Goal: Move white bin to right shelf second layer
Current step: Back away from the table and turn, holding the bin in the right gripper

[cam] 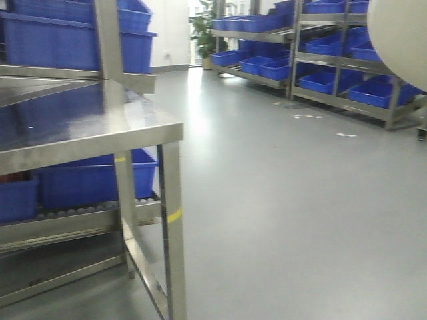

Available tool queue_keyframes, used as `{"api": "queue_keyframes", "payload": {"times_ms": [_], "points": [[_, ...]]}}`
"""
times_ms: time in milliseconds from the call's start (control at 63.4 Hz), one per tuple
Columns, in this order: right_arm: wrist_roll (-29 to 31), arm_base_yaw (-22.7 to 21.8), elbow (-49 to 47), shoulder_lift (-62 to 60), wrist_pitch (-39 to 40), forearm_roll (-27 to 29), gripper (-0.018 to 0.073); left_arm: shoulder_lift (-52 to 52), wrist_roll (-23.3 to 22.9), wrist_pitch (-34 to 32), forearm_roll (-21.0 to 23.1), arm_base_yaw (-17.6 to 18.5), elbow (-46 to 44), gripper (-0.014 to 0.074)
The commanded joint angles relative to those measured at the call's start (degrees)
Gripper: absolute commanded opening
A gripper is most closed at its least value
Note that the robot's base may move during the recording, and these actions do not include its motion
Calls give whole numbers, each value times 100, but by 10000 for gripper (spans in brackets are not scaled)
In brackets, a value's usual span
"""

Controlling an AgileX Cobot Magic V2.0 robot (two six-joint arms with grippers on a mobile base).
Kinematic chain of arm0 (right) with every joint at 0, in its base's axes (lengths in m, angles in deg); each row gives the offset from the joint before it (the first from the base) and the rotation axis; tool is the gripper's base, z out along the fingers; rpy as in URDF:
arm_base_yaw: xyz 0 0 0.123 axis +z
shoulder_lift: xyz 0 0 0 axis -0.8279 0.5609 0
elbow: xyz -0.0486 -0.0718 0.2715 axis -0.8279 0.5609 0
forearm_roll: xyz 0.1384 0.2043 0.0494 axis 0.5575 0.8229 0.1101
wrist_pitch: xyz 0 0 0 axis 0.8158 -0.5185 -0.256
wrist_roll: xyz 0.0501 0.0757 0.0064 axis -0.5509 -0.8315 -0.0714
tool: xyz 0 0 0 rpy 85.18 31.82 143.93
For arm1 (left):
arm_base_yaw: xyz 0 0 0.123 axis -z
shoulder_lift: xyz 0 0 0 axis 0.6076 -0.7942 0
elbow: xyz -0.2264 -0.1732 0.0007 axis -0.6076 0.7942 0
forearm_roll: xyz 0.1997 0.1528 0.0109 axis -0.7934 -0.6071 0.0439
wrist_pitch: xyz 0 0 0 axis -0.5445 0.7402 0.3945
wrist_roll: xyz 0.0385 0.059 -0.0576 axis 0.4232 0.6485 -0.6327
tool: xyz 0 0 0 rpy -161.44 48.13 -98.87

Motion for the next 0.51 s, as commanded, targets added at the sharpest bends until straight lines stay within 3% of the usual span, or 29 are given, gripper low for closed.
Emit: {"api": "queue_keyframes", "payload": {"times_ms": [0,489], "points": [[-26,-47,-165,13,540,-29,50,83,-42,-511,0,38,156,85],[-26,-47,-165,13,540,-29,50,83,-42,-511,0,38,156,85]]}}
